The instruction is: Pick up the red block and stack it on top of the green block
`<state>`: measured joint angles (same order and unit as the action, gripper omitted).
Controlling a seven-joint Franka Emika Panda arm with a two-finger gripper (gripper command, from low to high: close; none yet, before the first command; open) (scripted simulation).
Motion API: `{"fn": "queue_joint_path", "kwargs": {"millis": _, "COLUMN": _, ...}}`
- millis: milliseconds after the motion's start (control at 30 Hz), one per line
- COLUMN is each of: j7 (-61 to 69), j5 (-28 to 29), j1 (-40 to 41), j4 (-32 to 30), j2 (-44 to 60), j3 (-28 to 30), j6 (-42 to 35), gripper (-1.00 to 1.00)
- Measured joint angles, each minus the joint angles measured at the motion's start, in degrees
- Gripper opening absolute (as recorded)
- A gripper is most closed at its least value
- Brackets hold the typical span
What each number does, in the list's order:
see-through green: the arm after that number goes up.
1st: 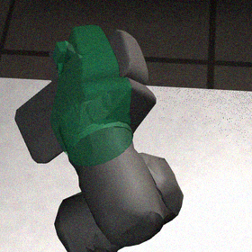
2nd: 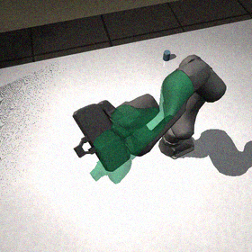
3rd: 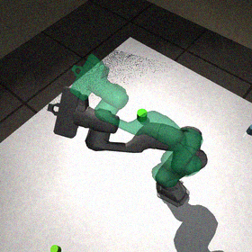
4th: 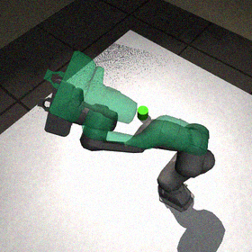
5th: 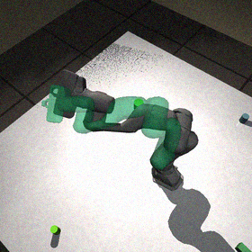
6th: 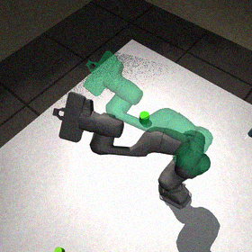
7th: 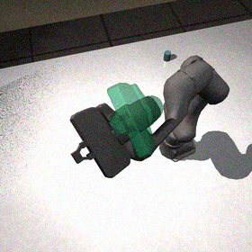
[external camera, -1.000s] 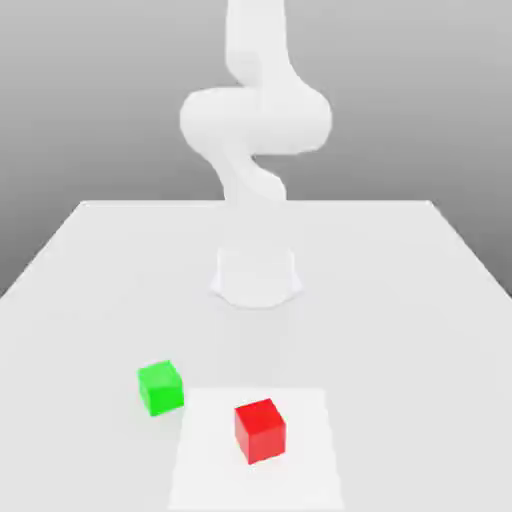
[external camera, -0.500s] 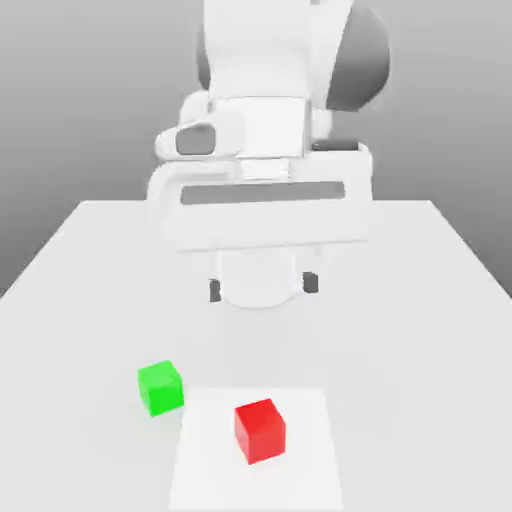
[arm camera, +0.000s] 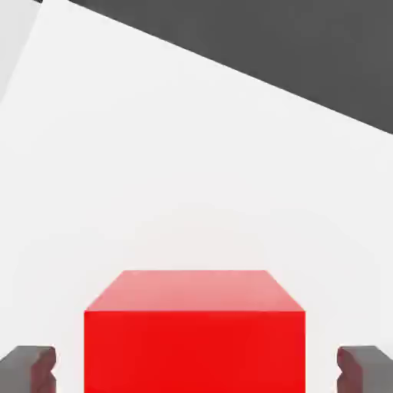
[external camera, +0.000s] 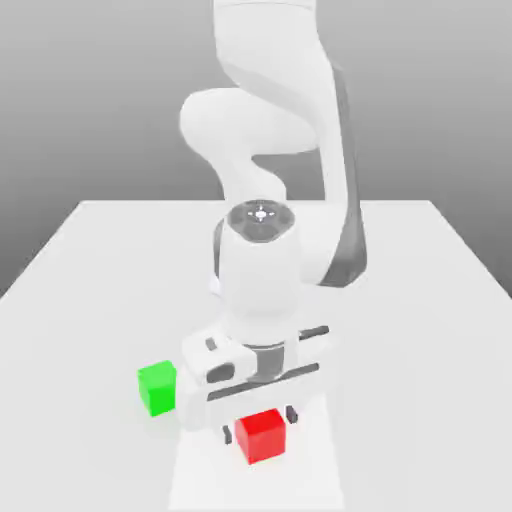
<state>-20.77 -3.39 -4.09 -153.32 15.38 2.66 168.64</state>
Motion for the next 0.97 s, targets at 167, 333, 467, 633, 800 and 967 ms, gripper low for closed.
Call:
{"fn": "queue_joint_path", "kwargs": {"millis": 167, "j7": -0.22, "j5": 0.35, "j1": 0.00, "j4": -0.18, "j2": -1.17, "j3": 0.07, "j6": -1.00, "gripper": -1.00}}
{"fn": "queue_joint_path", "kwargs": {"millis": 333, "j7": -2.13, "j5": 2.62, "j1": -0.09, "j4": -1.78, "j2": -10.84, "j3": 1.23, "j6": -9.06, "gripper": -1.00}}
{"fn": "queue_joint_path", "kwargs": {"millis": 467, "j7": -10.00, "j5": 6.16, "j1": 7.92, "j4": -6.43, "j2": -18.93, "j3": 4.81, "j6": -12.37, "gripper": -1.00}}
{"fn": "queue_joint_path", "kwargs": {"millis": 633, "j7": -19.39, "j5": 8.86, "j1": 16.67, "j4": -12.66, "j2": -27.35, "j3": 8.46, "j6": -14.50, "gripper": -1.00}}
{"fn": "queue_joint_path", "kwargs": {"millis": 800, "j7": -18.14, "j5": 5.55, "j1": 16.32, "j4": -13.13, "j2": -19.72, "j3": 9.60, "j6": -6.46, "gripper": -1.00}}
{"fn": "queue_joint_path", "kwargs": {"millis": 967, "j7": -15.58, "j5": 1.80, "j1": 15.65, "j4": -12.97, "j2": -14.18, "j3": 9.09, "j6": -1.20, "gripper": 1.00}}
